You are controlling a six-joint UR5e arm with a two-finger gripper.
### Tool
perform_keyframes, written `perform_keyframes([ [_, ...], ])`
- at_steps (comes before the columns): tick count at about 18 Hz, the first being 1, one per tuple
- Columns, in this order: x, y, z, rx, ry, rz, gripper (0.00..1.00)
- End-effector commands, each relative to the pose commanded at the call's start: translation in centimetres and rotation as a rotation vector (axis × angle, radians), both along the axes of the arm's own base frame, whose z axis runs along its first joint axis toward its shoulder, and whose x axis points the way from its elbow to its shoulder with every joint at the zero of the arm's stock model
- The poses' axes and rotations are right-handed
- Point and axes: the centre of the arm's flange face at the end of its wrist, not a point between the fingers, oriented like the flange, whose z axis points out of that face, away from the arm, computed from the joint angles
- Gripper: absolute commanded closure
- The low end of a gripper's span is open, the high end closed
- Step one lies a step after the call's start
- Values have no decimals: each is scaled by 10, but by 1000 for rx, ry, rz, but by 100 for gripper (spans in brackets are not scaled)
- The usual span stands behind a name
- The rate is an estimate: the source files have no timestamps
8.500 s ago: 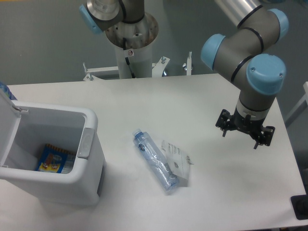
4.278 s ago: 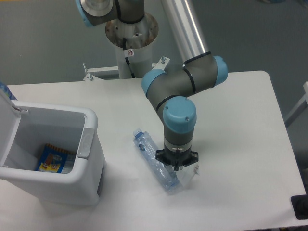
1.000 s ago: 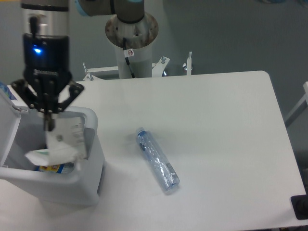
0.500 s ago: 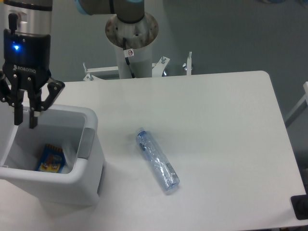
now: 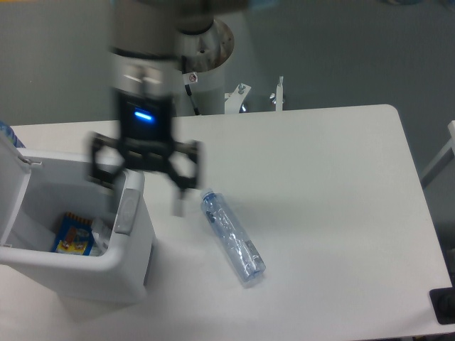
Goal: Place the trash in the trash can
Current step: 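Move the gripper back over the clear plastic bottle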
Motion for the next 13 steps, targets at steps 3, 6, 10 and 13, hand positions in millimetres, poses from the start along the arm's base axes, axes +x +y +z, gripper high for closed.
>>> perform_keyframes([
  [3,-41,-5,-42,-45,-43,48,0],
  [6,-61,-3,-75,-76,-82,68,0],
  [10,-74,-3,-109,-154,-82,96,0],
  [13,-88,-3,-144,-259,-70,130,0],
])
